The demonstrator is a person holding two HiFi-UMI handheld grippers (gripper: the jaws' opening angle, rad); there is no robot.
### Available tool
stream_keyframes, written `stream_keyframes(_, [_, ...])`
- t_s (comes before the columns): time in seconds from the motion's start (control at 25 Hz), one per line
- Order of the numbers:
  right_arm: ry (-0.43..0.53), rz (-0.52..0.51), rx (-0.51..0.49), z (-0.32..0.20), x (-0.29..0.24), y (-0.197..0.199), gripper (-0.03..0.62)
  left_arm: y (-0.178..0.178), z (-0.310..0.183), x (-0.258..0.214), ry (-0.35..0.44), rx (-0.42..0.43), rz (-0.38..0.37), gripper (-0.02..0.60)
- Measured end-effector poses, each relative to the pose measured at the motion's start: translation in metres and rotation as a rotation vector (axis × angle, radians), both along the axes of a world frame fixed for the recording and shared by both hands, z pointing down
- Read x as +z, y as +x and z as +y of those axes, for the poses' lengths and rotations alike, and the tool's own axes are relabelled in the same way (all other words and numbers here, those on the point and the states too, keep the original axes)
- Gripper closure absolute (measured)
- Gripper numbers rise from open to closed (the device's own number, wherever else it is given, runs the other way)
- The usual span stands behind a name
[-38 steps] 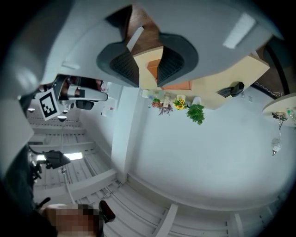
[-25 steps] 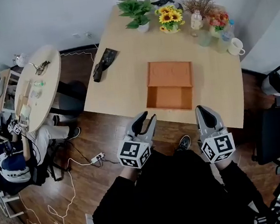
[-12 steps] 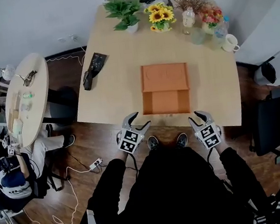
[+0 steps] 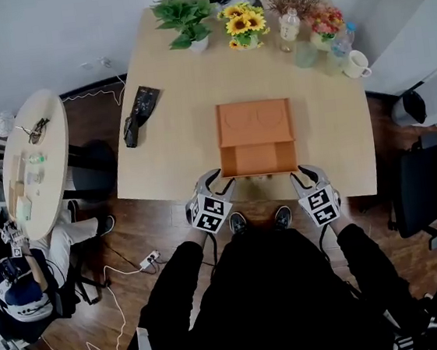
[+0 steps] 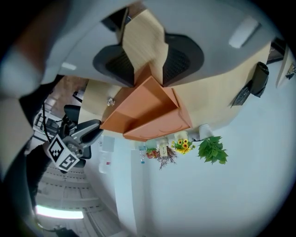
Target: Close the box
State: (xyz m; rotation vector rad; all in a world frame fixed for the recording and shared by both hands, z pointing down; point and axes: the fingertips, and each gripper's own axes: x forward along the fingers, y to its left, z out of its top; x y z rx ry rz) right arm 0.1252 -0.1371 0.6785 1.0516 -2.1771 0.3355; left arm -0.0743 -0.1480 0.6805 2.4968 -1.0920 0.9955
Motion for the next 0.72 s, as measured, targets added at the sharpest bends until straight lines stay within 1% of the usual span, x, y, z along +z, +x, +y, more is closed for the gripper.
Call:
stream_keyframes(0.2, [0.004,0.018,0.02,-0.018,0.001,-0.002,0.484,-0.001,-0.021,0.002,-0.005,0.0,-0.014,0.405])
stream_keyframes(0.4, [0.022,0.03,0.083,-0.044,0.002,0.002,0.485,0.003,-0.043,0.003,-0.004,-0.05,-0.012,0.405])
stream_keyframes(0.56, [0.021,0.037,0.095,-0.055,0.001,0.003,0.485,0.004,-0.053,0.002,-0.003,-0.059,-0.02,0.405])
stream_keyframes(0.6, [0.022,0.044,0.09,-0.056,0.001,0.003,0.485,0.002,-0.054,0.002,0.006,-0.057,-0.04,0.405])
stream_keyframes(0.64, [0.026,0.054,0.083,-0.056,0.001,0.003,0.485,0.0,-0.055,0.0,0.028,-0.053,-0.078,0.405])
stream_keyframes(0.68, [0.037,0.071,0.069,-0.055,-0.002,0.002,0.479,-0.003,-0.055,-0.005,0.065,-0.043,-0.132,0.4])
stream_keyframes(0.72, [0.058,0.095,0.046,-0.053,-0.006,0.001,0.45,-0.004,-0.055,-0.013,0.117,-0.021,-0.193,0.391])
